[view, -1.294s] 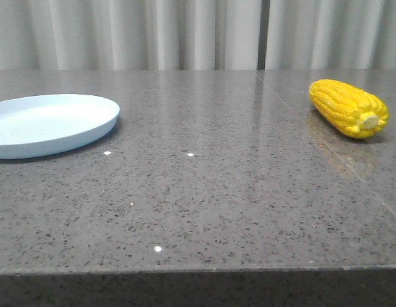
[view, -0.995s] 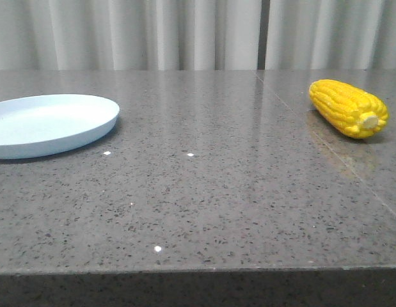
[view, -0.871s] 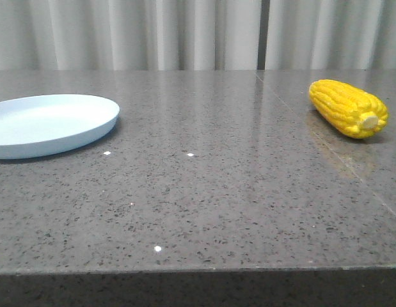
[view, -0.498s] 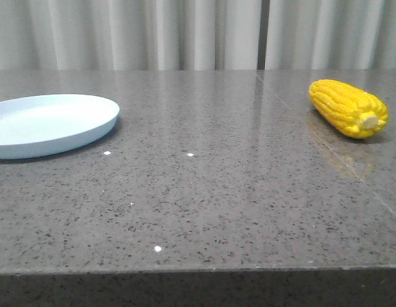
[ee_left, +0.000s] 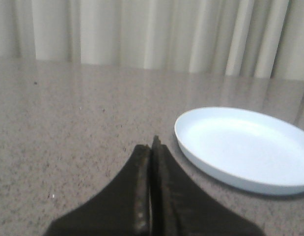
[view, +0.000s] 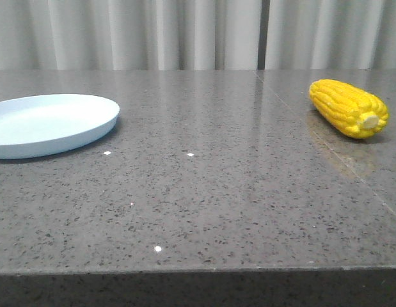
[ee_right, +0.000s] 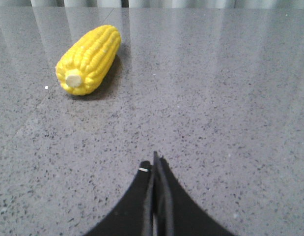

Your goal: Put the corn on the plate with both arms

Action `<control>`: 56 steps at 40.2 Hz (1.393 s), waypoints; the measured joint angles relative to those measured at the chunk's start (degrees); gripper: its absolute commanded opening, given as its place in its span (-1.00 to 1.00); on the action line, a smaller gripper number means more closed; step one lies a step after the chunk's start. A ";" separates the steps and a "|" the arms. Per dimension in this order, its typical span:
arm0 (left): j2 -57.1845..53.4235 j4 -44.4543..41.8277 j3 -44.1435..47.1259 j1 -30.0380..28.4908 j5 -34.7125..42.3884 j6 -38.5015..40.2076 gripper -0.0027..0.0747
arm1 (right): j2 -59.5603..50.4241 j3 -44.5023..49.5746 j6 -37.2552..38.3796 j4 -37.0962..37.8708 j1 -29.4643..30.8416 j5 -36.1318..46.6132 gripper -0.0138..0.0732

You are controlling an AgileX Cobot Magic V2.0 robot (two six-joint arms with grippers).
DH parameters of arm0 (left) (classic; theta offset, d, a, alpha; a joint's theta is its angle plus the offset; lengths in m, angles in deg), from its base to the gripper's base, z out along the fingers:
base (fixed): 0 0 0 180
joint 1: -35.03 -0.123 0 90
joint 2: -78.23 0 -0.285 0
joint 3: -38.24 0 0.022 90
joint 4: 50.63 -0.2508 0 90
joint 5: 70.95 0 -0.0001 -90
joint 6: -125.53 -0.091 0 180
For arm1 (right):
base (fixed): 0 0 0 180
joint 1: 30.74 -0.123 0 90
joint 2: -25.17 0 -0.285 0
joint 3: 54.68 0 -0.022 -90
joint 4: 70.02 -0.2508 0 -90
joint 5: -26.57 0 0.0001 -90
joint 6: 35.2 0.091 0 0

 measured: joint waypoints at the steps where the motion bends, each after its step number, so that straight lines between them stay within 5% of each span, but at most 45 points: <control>1: 0.00 0.00 0.00 0.00 1.73 0.00 -0.98 | 0.00 0.00 0.00 0.00 0.00 0.31 -0.84; 9: 0.00 -2.79 -3.70 0.00 7.83 0.00 -0.98 | 0.00 -7.08 0.00 -0.10 0.00 -0.95 -0.84; 21: 7.62 -10.43 -24.01 0.00 -8.93 0.00 -0.98 | 11.79 -30.16 0.00 -0.10 0.00 -14.42 -0.84; 34: 17.51 -10.80 -27.44 0.00 -11.88 0.00 -0.96 | 23.14 -35.31 0.00 -0.20 0.00 -15.98 -0.70; 37: 17.51 -10.80 -27.44 0.00 -11.88 0.00 -0.73 | 23.14 -35.31 0.00 -0.30 0.00 -15.98 -0.40; 44: 17.51 -10.69 -27.44 0.00 -11.88 0.00 0.44 | 23.14 -35.31 0.00 -0.30 0.00 -16.08 0.57; 46: 17.51 -10.32 -27.44 0.00 -11.88 0.00 0.62 | 23.14 -35.31 0.00 -0.30 0.00 -16.08 0.73; 56: 17.51 -9.98 -27.44 0.00 -11.75 0.00 0.67 | 23.14 -35.31 0.00 -0.41 -0.10 -16.08 0.80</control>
